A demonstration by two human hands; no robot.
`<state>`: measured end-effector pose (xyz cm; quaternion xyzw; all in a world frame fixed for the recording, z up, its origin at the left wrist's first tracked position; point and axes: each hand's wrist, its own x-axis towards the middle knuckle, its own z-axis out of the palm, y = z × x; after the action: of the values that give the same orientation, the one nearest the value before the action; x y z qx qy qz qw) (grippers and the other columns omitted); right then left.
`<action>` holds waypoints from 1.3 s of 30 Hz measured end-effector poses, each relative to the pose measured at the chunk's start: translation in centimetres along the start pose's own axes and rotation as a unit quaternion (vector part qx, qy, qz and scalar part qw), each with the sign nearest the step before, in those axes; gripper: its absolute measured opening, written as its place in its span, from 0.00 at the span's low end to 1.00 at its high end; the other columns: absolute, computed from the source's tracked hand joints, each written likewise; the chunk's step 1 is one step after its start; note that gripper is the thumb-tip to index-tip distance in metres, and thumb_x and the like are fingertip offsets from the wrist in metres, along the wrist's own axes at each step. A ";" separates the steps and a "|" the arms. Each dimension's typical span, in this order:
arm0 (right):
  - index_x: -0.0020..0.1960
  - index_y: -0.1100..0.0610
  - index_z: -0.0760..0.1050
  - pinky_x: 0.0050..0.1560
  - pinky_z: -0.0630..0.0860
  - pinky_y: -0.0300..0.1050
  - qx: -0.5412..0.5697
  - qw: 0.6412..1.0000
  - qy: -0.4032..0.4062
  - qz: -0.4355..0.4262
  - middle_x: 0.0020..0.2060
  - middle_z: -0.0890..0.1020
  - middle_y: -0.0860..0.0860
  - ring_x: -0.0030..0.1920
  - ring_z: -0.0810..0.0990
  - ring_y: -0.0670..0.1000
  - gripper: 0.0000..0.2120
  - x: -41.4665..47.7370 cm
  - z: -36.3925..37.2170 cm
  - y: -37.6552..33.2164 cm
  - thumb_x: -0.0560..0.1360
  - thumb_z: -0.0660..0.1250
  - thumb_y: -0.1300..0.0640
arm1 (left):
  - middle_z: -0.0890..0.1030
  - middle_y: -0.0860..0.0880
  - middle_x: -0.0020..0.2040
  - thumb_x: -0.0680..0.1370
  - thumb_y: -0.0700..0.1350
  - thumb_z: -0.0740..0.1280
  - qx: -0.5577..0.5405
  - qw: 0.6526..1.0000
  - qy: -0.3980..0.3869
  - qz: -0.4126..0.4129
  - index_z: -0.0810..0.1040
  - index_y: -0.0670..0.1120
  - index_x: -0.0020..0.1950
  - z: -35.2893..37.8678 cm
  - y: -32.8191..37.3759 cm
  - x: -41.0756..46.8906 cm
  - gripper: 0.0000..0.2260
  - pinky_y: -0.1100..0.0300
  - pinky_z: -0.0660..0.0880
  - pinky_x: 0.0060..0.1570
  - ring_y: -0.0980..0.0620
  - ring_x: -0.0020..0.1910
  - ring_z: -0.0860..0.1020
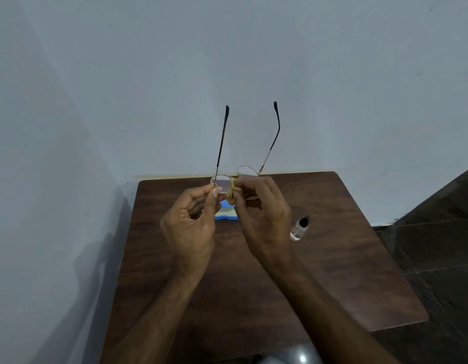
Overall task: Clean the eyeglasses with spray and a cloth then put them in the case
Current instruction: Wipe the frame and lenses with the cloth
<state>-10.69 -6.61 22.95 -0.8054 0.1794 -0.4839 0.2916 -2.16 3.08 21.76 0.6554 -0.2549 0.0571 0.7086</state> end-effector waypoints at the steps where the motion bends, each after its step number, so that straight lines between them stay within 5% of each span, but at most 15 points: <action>1: 0.57 0.62 0.83 0.46 0.83 0.46 -0.005 1.000 -0.012 -0.023 0.52 0.83 0.53 0.48 0.84 0.50 0.07 -0.2 0.0 -0.3 0.79 0.73 0.65 | 0.88 0.50 0.50 0.78 0.41 0.74 0.002 1.000 -0.005 0.005 0.85 0.40 0.59 0.0 0.1 -0.1 0.10 0.60 0.85 0.50 0.57 0.50 0.88; 5: 0.56 0.60 0.84 0.45 0.80 0.42 -0.058 0.996 -0.021 -0.065 0.50 0.83 0.52 0.46 0.82 0.48 0.06 0.3 -0.2 -1.1 0.80 0.72 0.61 | 0.88 0.50 0.51 0.79 0.46 0.73 0.010 0.999 -0.025 0.037 0.86 0.41 0.59 -0.2 0.7 -0.4 0.13 0.63 0.82 0.52 0.57 0.51 0.87; 9: 0.57 0.57 0.83 0.44 0.80 0.41 -0.105 0.994 -0.027 -0.024 0.49 0.82 0.49 0.44 0.80 0.44 0.07 2.5 -0.8 -0.7 0.79 0.74 0.63 | 0.88 0.48 0.52 0.77 0.39 0.76 0.080 0.988 -0.065 0.115 0.86 0.39 0.59 -0.4 0.4 -0.4 0.11 0.65 0.82 0.54 0.57 0.51 0.87; 13: 0.63 0.54 0.82 0.48 0.82 0.42 -0.016 0.996 -0.087 0.023 0.50 0.85 0.46 0.46 0.83 0.44 0.16 3.0 -1.2 -1.1 0.77 0.75 0.65 | 0.87 0.47 0.51 0.76 0.36 0.77 0.126 0.977 -0.070 0.159 0.85 0.37 0.58 -0.8 -0.5 -0.1 0.11 0.67 0.82 0.54 0.55 0.49 0.86; 17: 0.67 0.53 0.79 0.47 0.82 0.39 -0.046 0.997 -0.061 0.032 0.50 0.85 0.45 0.46 0.83 0.44 0.18 3.7 -1.4 -0.8 0.78 0.76 0.61 | 0.87 0.48 0.51 0.77 0.38 0.75 0.129 0.968 -0.093 0.194 0.85 0.38 0.57 -0.6 -0.4 0.0 0.09 0.71 0.79 0.56 0.57 0.51 0.84; 20: 0.68 0.52 0.78 0.47 0.81 0.35 0.021 0.993 -0.073 0.091 0.48 0.85 0.42 0.47 0.84 0.44 0.20 3.5 -1.0 -1.6 0.78 0.75 0.62 | 0.88 0.44 0.50 0.78 0.40 0.75 0.121 0.975 -0.083 0.167 0.86 0.37 0.57 -0.3 -0.9 0.2 0.10 0.62 0.83 0.54 0.53 0.49 0.86; 23: 0.67 0.52 0.78 0.48 0.84 0.44 0.087 0.983 -0.091 0.134 0.45 0.85 0.44 0.45 0.86 0.47 0.22 2.9 -1.3 -1.4 0.77 0.74 0.67 | 0.88 0.44 0.51 0.79 0.41 0.74 0.110 0.982 -0.060 0.140 0.86 0.37 0.58 -0.5 -1.0 0.1 0.11 0.57 0.84 0.53 0.51 0.50 0.87; 28: 0.63 0.52 0.78 0.45 0.82 0.48 -0.100 0.991 -0.085 0.020 0.46 0.84 0.43 0.44 0.82 0.45 0.14 2.7 -1.4 -1.0 0.79 0.74 0.60 | 0.87 0.49 0.52 0.77 0.36 0.76 0.090 0.986 -0.053 0.129 0.86 0.38 0.58 -0.4 -0.5 -0.1 0.10 0.68 0.80 0.55 0.59 0.52 0.86; 34: 0.61 0.53 0.80 0.49 0.83 0.45 0.030 0.992 -0.070 0.097 0.46 0.84 0.39 0.49 0.85 0.44 0.14 2.6 -1.1 -1.6 0.78 0.73 0.66 | 0.88 0.46 0.51 0.77 0.37 0.76 0.100 0.983 -0.069 0.137 0.85 0.37 0.58 -0.1 -0.4 0.0 0.10 0.63 0.82 0.55 0.54 0.50 0.87; 39: 0.59 0.55 0.82 0.47 0.82 0.48 -0.123 0.991 -0.052 -0.002 0.48 0.85 0.47 0.46 0.82 0.47 0.11 3.2 -1.1 -1.0 0.78 0.74 0.63 | 0.88 0.46 0.52 0.77 0.35 0.76 0.108 0.979 -0.070 0.159 0.86 0.37 0.58 -0.2 -0.5 -0.3 0.10 0.65 0.81 0.55 0.57 0.51 0.86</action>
<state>-10.20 -8.01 26.12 -0.8596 0.2203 -0.4159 0.1988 -2.14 3.24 21.15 0.6816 -0.3972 0.1507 0.5957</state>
